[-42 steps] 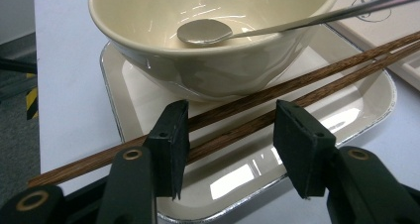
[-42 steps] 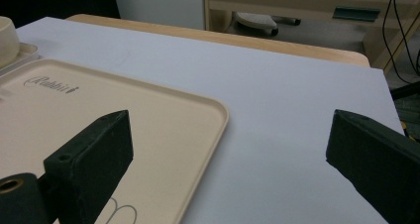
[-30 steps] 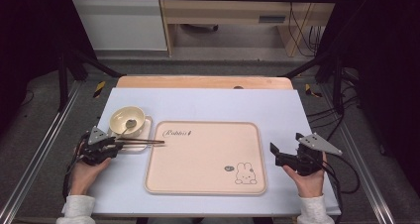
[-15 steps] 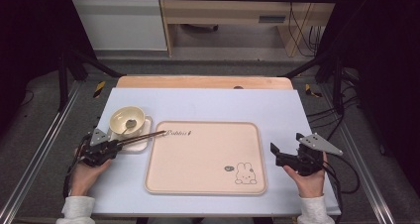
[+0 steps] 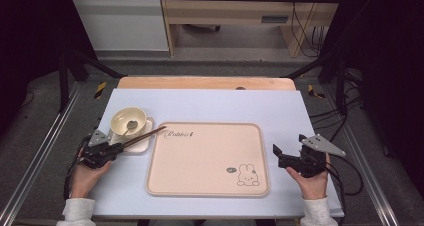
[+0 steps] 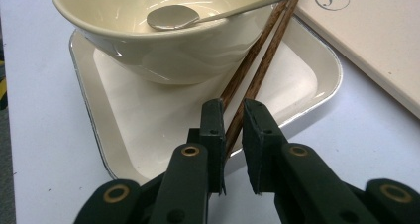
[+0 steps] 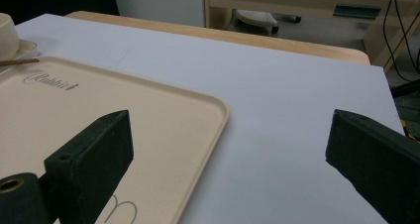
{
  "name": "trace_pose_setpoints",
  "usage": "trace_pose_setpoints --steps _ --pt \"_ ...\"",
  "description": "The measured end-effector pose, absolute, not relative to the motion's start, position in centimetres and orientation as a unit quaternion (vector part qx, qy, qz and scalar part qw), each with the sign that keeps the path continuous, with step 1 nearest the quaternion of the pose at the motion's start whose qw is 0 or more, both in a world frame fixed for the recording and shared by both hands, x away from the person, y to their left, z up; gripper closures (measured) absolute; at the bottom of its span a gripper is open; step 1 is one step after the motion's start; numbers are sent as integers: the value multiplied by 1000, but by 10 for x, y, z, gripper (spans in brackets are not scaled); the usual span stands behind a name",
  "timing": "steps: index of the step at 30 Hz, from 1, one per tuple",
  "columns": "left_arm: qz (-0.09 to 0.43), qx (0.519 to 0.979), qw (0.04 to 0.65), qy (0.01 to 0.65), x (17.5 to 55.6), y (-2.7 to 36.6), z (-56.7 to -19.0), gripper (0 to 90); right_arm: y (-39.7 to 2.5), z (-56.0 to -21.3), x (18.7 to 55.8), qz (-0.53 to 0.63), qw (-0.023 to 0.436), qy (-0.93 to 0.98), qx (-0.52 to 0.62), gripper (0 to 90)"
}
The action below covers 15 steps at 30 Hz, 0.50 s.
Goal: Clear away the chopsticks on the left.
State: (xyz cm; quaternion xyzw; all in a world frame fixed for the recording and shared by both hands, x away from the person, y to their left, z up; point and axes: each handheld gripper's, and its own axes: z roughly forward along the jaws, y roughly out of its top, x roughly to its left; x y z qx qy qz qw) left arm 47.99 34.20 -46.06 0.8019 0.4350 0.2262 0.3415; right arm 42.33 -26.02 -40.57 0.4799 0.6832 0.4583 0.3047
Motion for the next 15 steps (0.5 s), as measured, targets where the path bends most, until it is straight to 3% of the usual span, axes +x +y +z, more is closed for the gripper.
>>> trace_pose_setpoints --steps 6,15 --pt "224 802 343 434 480 342 -460 797 -260 -406 423 458 304 683 481 45" --pt "219 801 351 433 480 339 -459 722 -260 -406 423 458 301 684 481 45"
